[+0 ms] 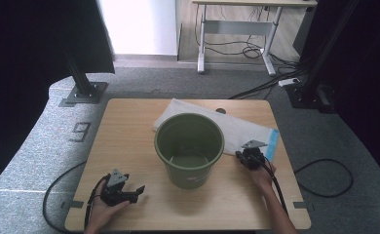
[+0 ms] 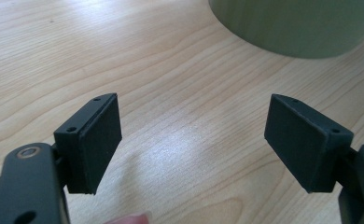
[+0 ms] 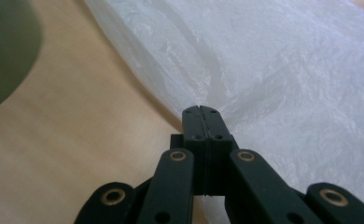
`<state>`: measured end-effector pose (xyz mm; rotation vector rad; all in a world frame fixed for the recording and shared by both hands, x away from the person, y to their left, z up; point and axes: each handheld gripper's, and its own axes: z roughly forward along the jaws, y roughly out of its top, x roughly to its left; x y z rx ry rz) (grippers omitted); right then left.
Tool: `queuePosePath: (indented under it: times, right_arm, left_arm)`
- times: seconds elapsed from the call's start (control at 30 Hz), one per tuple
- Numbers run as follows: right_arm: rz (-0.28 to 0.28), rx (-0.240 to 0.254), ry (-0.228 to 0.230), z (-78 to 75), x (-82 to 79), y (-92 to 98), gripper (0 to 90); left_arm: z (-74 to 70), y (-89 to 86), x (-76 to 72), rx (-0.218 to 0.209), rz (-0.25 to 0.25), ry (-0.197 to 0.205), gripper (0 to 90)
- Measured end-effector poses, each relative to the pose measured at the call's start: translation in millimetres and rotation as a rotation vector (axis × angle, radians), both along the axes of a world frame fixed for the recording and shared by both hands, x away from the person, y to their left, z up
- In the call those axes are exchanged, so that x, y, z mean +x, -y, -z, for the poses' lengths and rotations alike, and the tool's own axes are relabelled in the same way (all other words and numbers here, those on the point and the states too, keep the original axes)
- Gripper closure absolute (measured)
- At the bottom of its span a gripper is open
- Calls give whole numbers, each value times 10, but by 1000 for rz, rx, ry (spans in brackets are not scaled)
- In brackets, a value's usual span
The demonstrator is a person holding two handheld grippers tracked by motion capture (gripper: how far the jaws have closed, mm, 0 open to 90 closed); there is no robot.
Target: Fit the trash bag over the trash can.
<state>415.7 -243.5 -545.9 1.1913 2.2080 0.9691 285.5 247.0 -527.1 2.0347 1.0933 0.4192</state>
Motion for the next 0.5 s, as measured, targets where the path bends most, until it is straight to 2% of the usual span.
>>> queuePosePath:
  times: [0.1, 0.17, 0.27, 0.33, 0.5]
  right_arm:
    - [16, -9, 5, -13, -226, 120, 887]
    - [42, 35, -3, -46, -392, 251, 888]
    - [83, 34, 8, -92, -626, 413, 887]
    - [114, 60, 8, -96, -819, 519, 887]
    - [120, 36, 6, -76, -1142, 611, 886]
  left_arm:
    - [-12, -51, 7, -24, -19, 0, 191]
    - [-19, -57, 8, -24, -19, 2, 192]
    - [-21, -56, 8, -27, -15, 0, 192]
    - [-17, -52, 13, -37, -12, -2, 193]
    - [-5, -37, 23, -19, -22, -4, 190]
